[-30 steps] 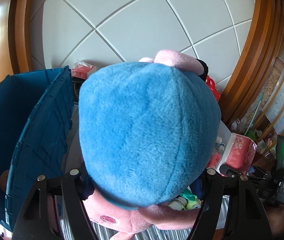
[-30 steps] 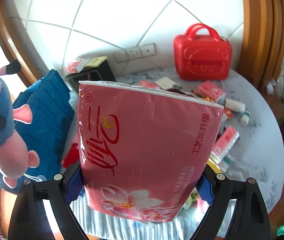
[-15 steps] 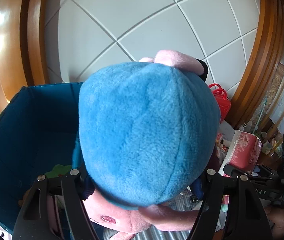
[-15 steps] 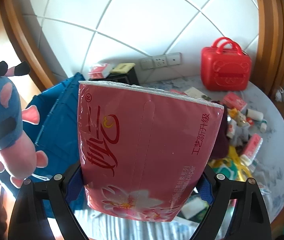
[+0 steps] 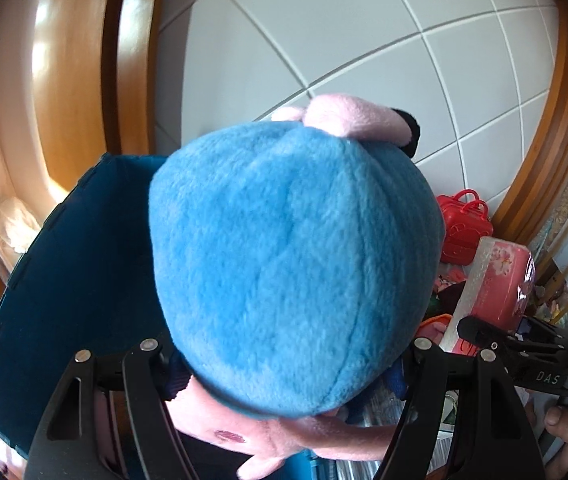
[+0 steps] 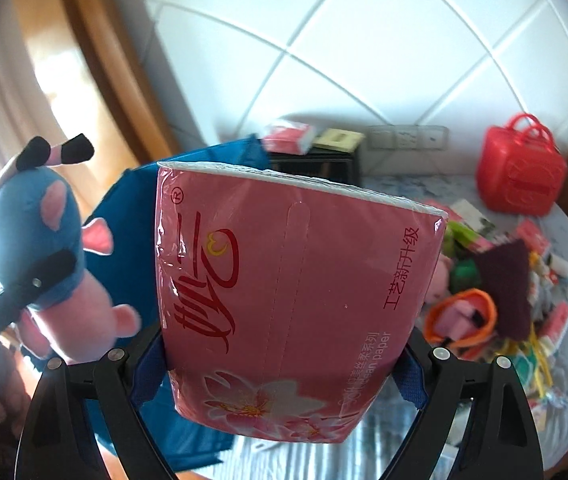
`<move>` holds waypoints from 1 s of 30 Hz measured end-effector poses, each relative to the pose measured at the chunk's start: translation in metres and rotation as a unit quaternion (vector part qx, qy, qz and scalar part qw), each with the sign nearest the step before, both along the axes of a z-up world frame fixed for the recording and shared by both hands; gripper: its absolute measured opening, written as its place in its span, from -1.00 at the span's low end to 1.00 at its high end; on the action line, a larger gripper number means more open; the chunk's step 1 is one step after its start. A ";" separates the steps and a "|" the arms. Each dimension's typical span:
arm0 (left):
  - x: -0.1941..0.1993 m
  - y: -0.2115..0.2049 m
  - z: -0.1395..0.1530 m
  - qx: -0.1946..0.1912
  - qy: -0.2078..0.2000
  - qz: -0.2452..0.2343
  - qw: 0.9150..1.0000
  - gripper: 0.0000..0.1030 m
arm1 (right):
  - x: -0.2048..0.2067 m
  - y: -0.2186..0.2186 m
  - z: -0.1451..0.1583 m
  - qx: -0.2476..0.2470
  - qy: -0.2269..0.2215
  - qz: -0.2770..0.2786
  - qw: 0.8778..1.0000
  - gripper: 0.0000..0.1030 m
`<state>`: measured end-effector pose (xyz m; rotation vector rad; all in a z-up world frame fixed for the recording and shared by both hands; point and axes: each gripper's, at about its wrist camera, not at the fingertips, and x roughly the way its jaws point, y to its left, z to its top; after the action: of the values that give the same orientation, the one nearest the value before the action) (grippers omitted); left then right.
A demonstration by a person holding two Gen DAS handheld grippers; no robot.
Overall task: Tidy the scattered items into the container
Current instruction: 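Carry the plush pig and pink tissue pack with both grippers over the blue crate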
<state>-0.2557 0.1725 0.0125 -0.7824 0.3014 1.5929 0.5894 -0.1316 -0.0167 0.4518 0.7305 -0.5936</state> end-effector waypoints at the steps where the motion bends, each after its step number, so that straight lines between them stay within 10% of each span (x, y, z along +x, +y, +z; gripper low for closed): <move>1: -0.006 -0.002 -0.002 -0.002 -0.004 0.002 1.000 0.41 | 0.007 0.005 0.001 -0.002 0.000 0.006 1.000 0.78; 30: -0.135 -0.067 -0.004 0.009 -0.008 0.118 0.993 0.41 | 0.175 0.121 0.004 -0.037 0.025 0.172 0.984 0.78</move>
<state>-0.3904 0.1054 0.0088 -0.8403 0.1875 1.8076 0.7642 -0.0107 -0.0124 0.2340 0.8109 -0.3072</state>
